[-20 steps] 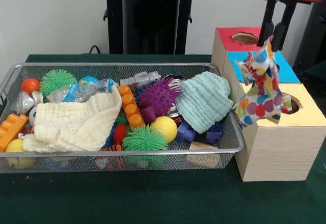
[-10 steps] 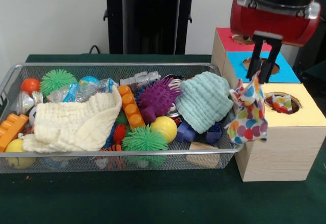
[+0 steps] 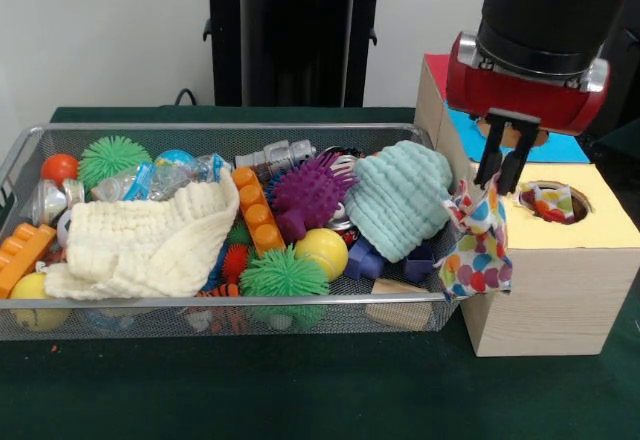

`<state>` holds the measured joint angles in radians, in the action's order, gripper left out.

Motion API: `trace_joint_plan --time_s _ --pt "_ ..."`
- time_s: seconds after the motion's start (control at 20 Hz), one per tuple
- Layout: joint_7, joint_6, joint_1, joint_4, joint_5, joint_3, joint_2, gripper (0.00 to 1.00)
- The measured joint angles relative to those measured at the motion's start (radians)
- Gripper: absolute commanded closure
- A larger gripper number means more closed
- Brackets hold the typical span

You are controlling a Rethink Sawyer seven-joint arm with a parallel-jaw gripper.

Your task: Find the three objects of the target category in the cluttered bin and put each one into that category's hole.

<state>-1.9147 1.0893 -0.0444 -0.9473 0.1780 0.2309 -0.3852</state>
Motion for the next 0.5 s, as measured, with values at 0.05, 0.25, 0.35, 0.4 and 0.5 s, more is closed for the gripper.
trace_joint_plan --time_s 0.05,0.25,0.35,0.4,0.5 --pt "0.0 0.0 -0.006 -0.002 0.0 0.0 -0.005 1.0" --pt "-0.001 0.0 -0.032 -0.017 0.001 0.002 -0.027 1.0" --pt "-0.001 0.0 -0.061 -0.028 0.002 0.006 -0.053 1.0" --pt "-0.001 0.0 -0.067 -0.028 0.003 0.006 -0.059 1.0" --pt "-0.002 0.0 -0.081 -0.031 0.007 0.007 -0.073 1.0"
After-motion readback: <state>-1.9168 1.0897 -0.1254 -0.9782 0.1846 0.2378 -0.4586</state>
